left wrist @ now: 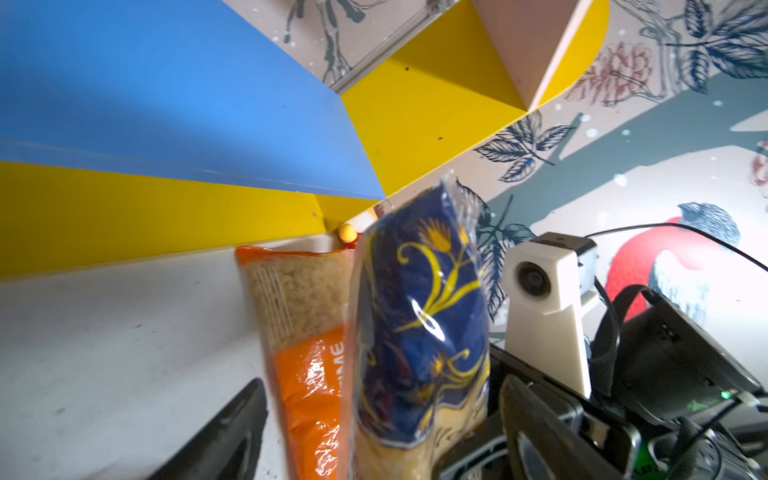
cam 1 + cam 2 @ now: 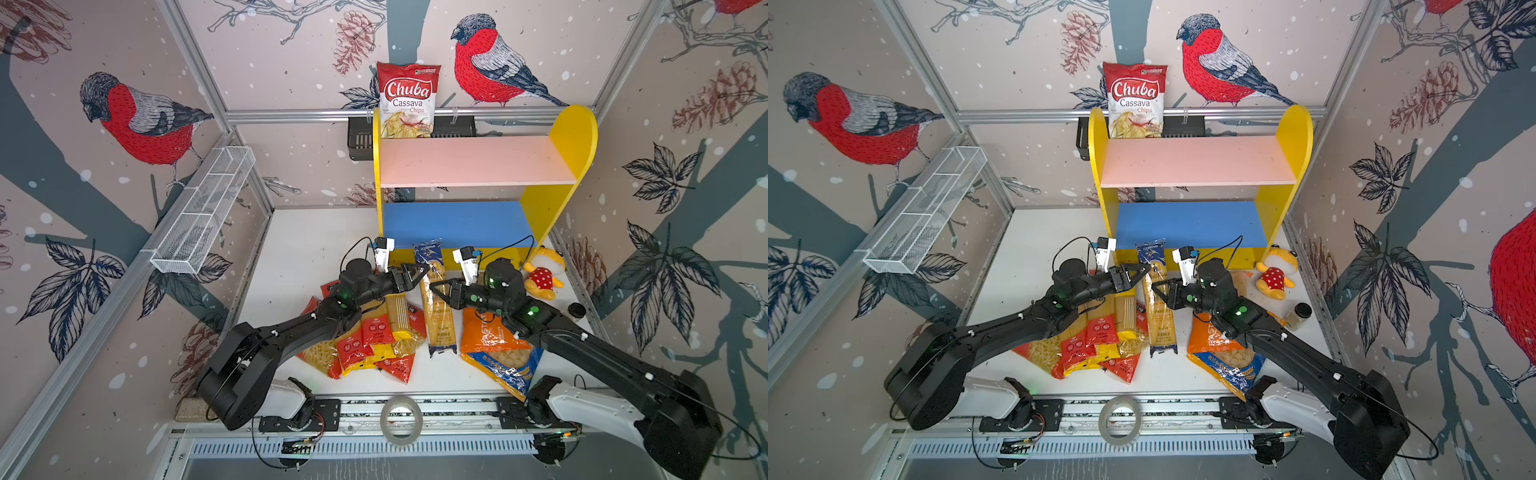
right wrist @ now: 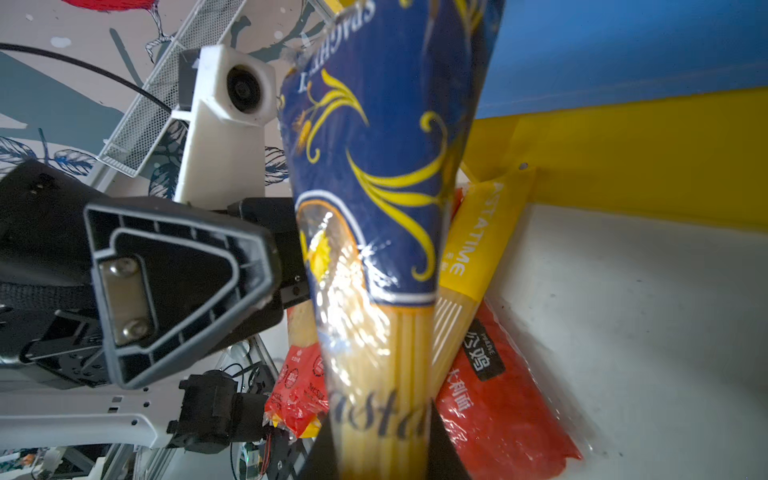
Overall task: Place and organize the pasta boxes and bags onto the shelf
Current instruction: 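Grasp the blue-and-gold spaghetti pack with both grippers and stand it upright, then lift the spaghetti pack with the left gripper while the right gripper steadies it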
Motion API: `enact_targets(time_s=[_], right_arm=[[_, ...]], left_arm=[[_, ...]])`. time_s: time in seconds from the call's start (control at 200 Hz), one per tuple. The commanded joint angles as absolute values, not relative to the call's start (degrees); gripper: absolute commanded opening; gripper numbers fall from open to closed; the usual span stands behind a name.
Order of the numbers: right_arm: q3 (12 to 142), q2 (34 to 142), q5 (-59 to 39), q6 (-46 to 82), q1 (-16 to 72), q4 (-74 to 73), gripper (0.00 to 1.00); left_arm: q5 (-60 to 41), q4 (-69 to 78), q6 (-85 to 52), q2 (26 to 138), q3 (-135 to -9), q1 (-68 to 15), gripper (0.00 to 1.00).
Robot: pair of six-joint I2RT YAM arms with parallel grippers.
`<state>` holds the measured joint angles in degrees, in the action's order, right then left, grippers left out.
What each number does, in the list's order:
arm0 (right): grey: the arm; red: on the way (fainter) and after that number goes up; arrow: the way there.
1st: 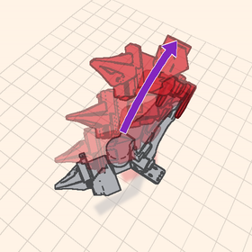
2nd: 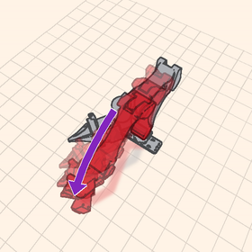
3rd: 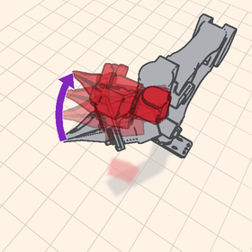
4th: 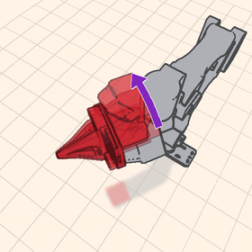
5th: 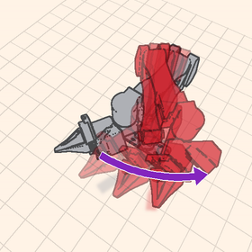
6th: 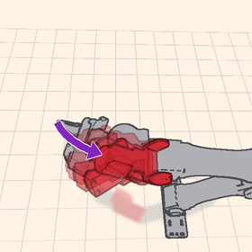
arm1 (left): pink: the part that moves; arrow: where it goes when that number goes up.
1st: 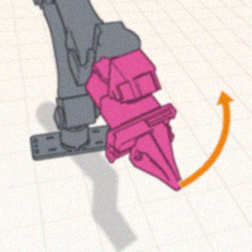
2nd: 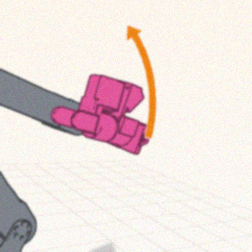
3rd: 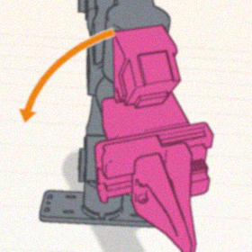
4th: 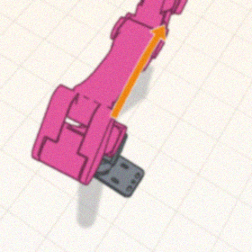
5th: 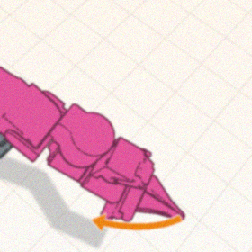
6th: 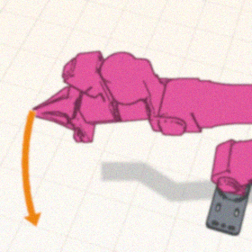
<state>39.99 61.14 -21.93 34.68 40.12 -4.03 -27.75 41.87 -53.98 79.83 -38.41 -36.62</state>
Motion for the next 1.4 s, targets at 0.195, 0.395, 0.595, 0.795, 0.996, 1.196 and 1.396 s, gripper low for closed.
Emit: enact_targets(time_s=[0.195, 0.395, 0.595, 0.795, 0.996, 1.196, 1.396], right_arm=[[42.27, 61.44, -23.03, 36.74, 42.01, -11.96, 0.21], [42.06, 61.44, -22.66, 36.61, 42.12, -11.25, 0.21], [40.53, 61.74, -22.48, 37.52, 41.95, -11.93, 0.25], [38.88, 60.71, -24.38, 38.31, 40.47, -12.46, 0.33], [36.03, 57.68, -28.81, 39.08, 37.20, -12.80, 0.58], [31.92, 51.04, -37.56, 39.56, 32.64, -12.58, 0.79], [30.53, 48.20, -40.35, 41.19, 31.74, -17.44, 0.81]], left_arm=[[-32.13, 48.30, -53.76, 81.47, -40.39, -37.18, 0.67], [-34.51, 50.14, -54.00, 83.44, -42.87, -37.27, 0.46], [-36.34, 53.68, -56.10, 84.09, -43.84, -37.27, 0.24], [-36.43, 52.79, -55.42, 82.58, -45.93, -37.27, 0.16], [-35.48, 50.99, -54.75, 81.61, -49.07, -36.68, 0.06], [-36.12, 49.83, -54.62, 82.15, -56.82, -35.18, 0.03], [-38.21, 51.40, -57.83, 84.85, -65.11, -33.42, 0.03]])
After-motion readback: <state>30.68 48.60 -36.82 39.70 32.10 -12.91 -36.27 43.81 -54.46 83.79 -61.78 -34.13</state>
